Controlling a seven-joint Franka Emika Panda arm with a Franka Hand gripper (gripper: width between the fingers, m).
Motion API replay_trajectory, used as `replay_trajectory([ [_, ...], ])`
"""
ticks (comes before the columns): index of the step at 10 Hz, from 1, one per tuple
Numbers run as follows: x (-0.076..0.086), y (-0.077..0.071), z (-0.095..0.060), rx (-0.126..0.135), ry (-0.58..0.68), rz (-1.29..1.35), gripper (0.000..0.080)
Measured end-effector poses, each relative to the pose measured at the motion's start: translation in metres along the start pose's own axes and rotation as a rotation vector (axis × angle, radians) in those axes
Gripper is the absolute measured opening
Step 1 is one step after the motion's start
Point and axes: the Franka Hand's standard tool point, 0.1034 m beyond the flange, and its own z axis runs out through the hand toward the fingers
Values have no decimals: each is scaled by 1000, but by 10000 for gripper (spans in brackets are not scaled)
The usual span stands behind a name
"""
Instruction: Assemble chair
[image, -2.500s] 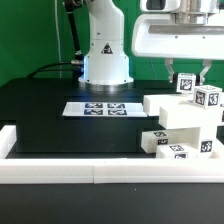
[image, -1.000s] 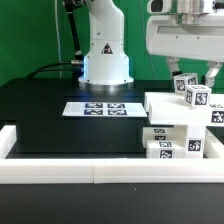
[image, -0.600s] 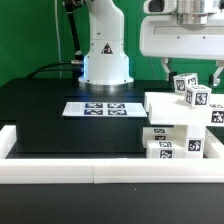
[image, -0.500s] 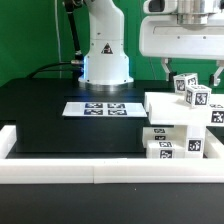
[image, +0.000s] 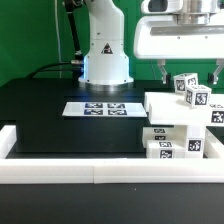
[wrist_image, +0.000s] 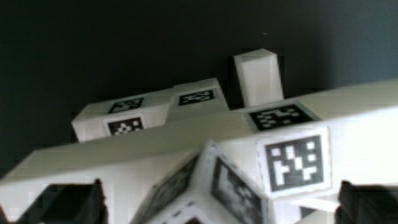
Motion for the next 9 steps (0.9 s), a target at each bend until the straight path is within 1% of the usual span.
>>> replay_trajectory([
  [4,1,4,0,-8,0,-260,649],
  [5,1,4,0,-8,0,-286,649],
  [6,1,4,0,-8,0,-280,523],
  [7,1,4,0,-8,0,-280,523],
  [8,1,4,0,-8,0,-280,383],
  [9,1,4,0,-8,0,-280,284],
])
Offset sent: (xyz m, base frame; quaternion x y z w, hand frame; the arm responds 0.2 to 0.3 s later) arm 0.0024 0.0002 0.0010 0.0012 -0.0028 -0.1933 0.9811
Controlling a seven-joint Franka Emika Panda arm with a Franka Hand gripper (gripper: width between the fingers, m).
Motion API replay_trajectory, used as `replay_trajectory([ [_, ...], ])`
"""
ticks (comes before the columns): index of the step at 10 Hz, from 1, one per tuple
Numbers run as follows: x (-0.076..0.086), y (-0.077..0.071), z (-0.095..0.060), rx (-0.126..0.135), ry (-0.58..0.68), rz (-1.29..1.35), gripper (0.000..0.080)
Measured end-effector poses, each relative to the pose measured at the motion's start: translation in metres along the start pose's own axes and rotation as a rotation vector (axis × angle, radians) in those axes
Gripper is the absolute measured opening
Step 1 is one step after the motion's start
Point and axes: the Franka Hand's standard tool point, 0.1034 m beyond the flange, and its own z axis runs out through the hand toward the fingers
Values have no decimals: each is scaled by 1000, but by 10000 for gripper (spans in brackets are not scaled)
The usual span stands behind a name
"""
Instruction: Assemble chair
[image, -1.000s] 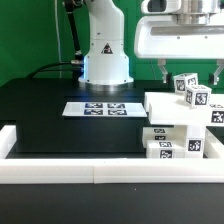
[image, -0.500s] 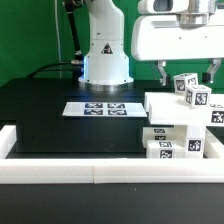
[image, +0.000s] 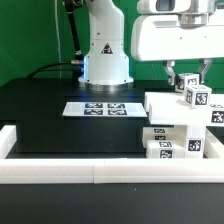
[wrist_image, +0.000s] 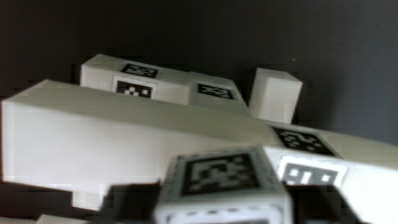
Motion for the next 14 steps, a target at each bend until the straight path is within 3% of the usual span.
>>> replay_trajectory([
  [4,0,0,0,1,0,73,285],
  [14,0,-4,0,10,-3,779,287],
])
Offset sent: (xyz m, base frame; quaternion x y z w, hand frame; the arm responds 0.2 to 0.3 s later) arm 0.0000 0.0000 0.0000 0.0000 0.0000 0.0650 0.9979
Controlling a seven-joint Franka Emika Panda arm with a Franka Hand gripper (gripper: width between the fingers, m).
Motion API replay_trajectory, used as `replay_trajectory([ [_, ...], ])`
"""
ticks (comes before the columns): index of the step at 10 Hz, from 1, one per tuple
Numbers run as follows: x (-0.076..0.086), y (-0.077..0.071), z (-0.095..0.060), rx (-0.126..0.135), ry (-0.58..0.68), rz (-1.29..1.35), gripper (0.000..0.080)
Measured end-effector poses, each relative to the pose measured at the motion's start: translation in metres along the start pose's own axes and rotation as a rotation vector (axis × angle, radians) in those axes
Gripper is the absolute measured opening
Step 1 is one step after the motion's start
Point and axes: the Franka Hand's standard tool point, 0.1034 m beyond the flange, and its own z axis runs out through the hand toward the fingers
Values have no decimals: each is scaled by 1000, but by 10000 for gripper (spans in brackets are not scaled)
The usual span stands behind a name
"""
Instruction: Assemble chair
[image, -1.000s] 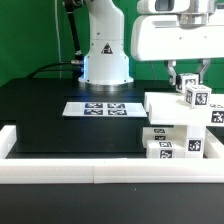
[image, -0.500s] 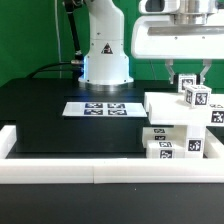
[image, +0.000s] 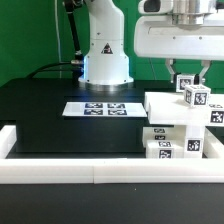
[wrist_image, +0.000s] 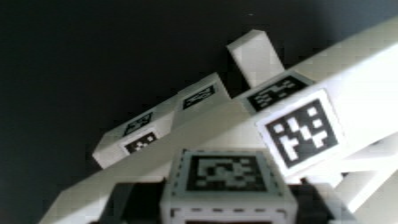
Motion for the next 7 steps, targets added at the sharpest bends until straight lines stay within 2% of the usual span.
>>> replay_trajectory([
  [4,-2,-2,0,8,-9,306,287],
  [7,-4,-4,0,13,-15,430,287],
])
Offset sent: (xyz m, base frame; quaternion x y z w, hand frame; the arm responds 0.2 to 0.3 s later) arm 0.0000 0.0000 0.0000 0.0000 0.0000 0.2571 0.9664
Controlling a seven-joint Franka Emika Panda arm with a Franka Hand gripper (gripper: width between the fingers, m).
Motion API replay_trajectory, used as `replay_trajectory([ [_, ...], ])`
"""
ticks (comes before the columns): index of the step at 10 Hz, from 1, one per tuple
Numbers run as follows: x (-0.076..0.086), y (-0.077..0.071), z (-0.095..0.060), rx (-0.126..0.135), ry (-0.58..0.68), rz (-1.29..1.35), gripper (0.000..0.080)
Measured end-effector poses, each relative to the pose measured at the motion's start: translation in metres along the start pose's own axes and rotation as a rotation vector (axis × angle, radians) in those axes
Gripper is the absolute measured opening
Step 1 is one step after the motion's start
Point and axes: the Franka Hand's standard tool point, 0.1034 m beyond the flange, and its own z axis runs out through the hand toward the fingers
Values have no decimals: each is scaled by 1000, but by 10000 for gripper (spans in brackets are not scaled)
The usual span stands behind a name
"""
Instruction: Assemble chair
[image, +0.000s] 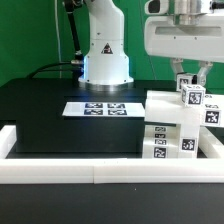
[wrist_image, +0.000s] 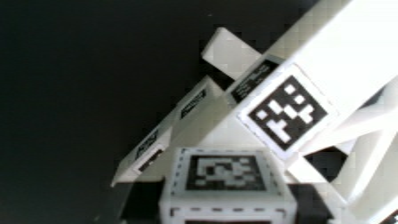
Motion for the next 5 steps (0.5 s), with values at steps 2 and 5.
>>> replay_trajectory([
  [2,-2,-1,0,2,-4,125,287],
  [5,-3,-1,0,4,-9,136,287],
])
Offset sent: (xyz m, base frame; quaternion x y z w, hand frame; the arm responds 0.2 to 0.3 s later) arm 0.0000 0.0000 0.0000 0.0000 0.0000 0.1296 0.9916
